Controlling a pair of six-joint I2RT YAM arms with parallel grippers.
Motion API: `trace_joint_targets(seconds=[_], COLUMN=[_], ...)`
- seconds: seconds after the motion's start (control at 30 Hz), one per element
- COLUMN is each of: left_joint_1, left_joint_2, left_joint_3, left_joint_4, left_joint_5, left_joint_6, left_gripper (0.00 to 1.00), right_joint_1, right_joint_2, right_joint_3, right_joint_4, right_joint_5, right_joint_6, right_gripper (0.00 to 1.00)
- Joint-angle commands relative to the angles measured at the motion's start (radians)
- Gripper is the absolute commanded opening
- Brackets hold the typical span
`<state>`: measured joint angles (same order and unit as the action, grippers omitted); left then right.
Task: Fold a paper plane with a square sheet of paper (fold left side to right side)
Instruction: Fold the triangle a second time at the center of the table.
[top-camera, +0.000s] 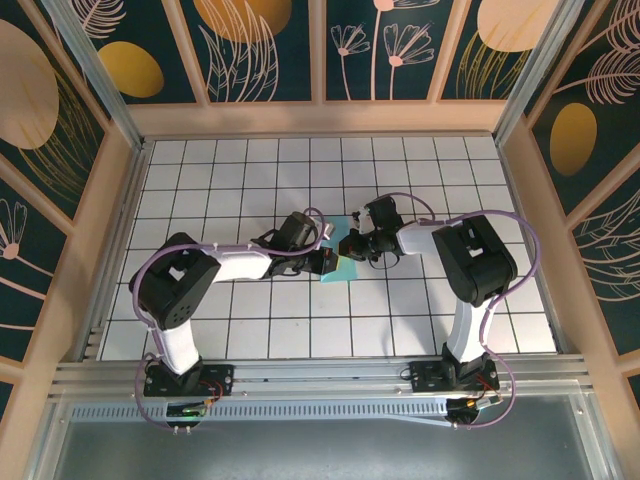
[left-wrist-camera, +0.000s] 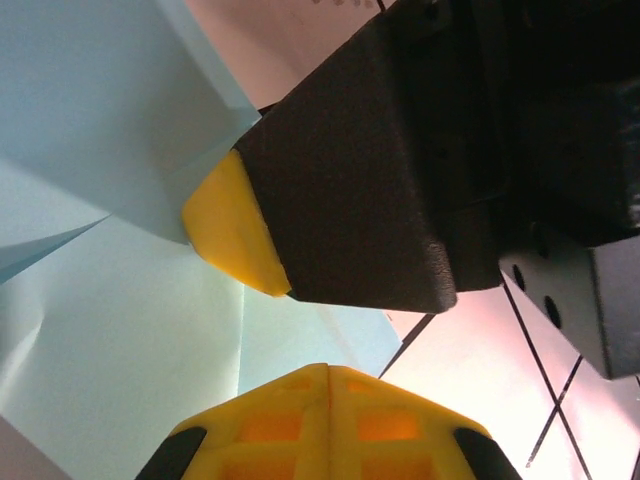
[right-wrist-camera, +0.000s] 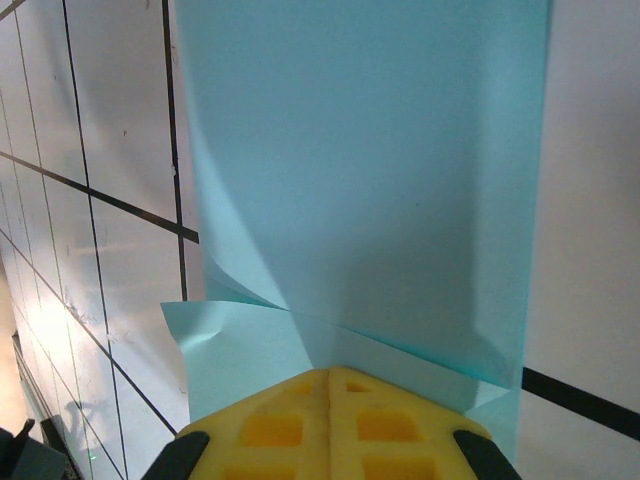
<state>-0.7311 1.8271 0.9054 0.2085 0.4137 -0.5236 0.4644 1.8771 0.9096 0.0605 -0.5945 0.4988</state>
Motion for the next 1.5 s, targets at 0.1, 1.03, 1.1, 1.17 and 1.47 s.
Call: trace_joint_targets(seconds=[0.1, 1.03, 1.1, 1.17, 1.47], left_joint_1=[0.001, 0.000, 0.000, 0.000, -0.001], left_joint_2=[0.029, 0.046, 0.038, 0.029, -0.015], left_joint_3=[0.023, -0.073, -0.087, -0.098, -0.158], left_joint_4=[0.007, 0.043, 0.051, 0.057, 0.067], left_joint_5=[-0.022, 0.001, 0.006, 0.011, 0.024], left_joint_6=[0.032, 0.039, 0.039, 0.041, 0.069], left_gripper=[0.00, 0.00, 0.00, 0.00, 0.00], right_joint_1=[0.002, -0.005, -0.007, -0.012, -0.022], right_joint_2=[0.064, 0.076, 0.077, 0.077, 0.079], right_joint_3=[-0.015, -0.017, -0.017, -0.018, -0.017], right_joint_4=[-0.073, -0.085, -0.088, -0.088, -0.095], right_joint_5=[0.069, 0.077, 0.078, 0.078, 0.079], right_joint_6=[-0.023, -0.031, -0.034, -0.035, -0.039], right_gripper=[0.00, 0.00, 0.00, 0.00, 0.00])
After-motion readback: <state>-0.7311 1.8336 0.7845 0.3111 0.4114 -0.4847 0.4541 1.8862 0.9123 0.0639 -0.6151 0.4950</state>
